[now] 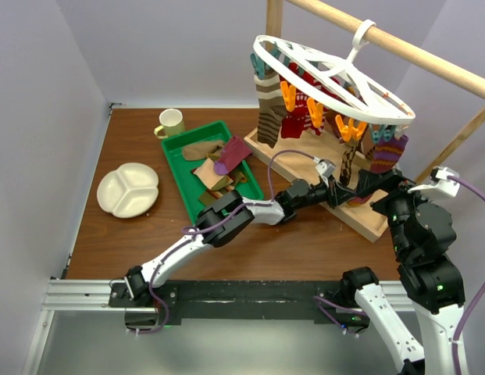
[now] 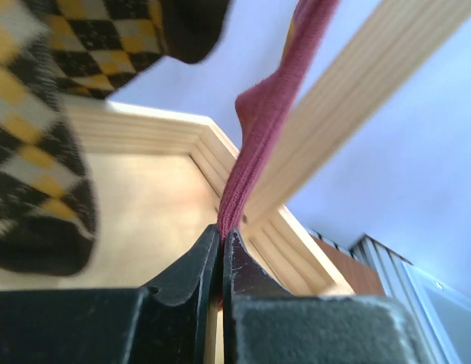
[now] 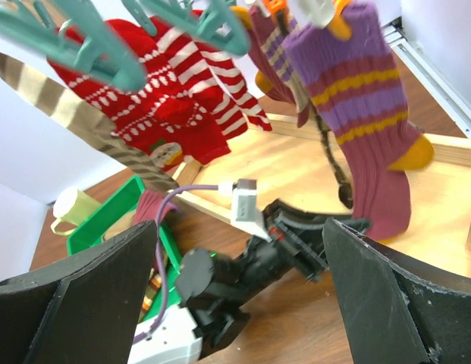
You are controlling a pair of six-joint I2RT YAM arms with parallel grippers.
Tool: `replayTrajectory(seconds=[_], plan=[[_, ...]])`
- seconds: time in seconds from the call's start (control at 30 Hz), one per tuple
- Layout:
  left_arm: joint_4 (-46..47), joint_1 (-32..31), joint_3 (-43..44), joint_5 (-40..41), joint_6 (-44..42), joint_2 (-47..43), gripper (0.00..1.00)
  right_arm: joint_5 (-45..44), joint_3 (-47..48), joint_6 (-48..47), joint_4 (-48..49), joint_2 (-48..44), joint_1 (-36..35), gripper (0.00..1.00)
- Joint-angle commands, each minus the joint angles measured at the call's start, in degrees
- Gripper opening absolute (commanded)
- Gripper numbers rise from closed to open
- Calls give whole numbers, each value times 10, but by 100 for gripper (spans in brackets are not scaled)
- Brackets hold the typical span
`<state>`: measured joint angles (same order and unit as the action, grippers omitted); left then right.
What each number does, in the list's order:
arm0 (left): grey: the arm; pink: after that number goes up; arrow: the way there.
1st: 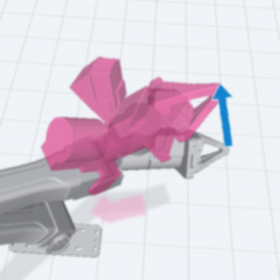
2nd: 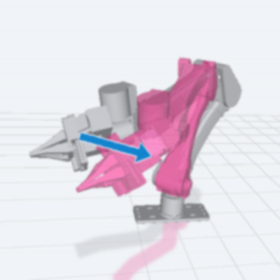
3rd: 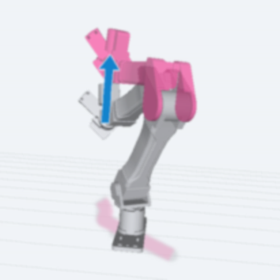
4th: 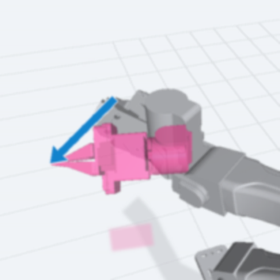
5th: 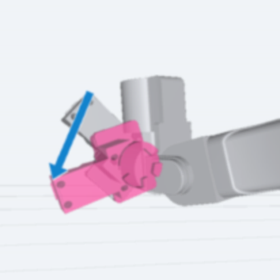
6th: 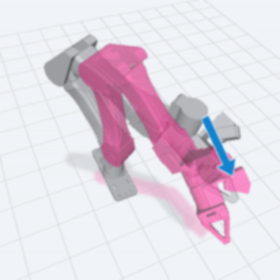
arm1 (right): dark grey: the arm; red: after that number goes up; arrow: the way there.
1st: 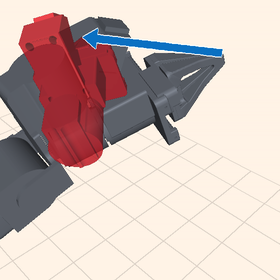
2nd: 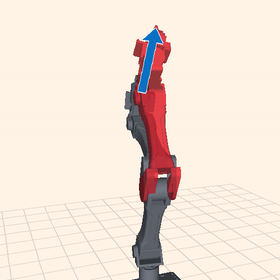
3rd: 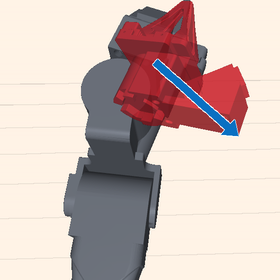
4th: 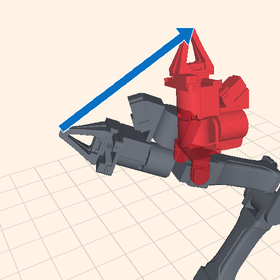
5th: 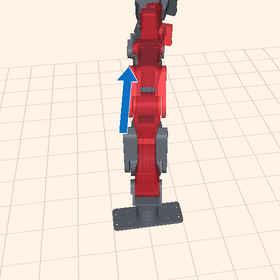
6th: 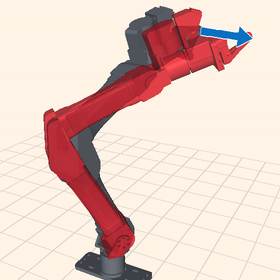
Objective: Remove the socks clipped to the hanger
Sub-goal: Remove the sock from the hanger.
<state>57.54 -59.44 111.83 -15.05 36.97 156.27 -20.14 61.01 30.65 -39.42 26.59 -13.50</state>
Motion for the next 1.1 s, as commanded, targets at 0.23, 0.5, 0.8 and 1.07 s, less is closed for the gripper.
replayTrajectory(seconds=[0.23,0.5,0.8,1.07], plan=[[177,0,-201,-24,23,-186,0,-27,0,-24,3,-6,0,95],[237,9,-354,-15,16,-302,0,-52,-1,-31,-4,-5,0,95],[273,22,-506,19,1,-429,0,-92,5,-38,-31,4,0,96],[272,44,-596,28,-16,-536,0,-89,-6,-17,-47,7,0,96]])
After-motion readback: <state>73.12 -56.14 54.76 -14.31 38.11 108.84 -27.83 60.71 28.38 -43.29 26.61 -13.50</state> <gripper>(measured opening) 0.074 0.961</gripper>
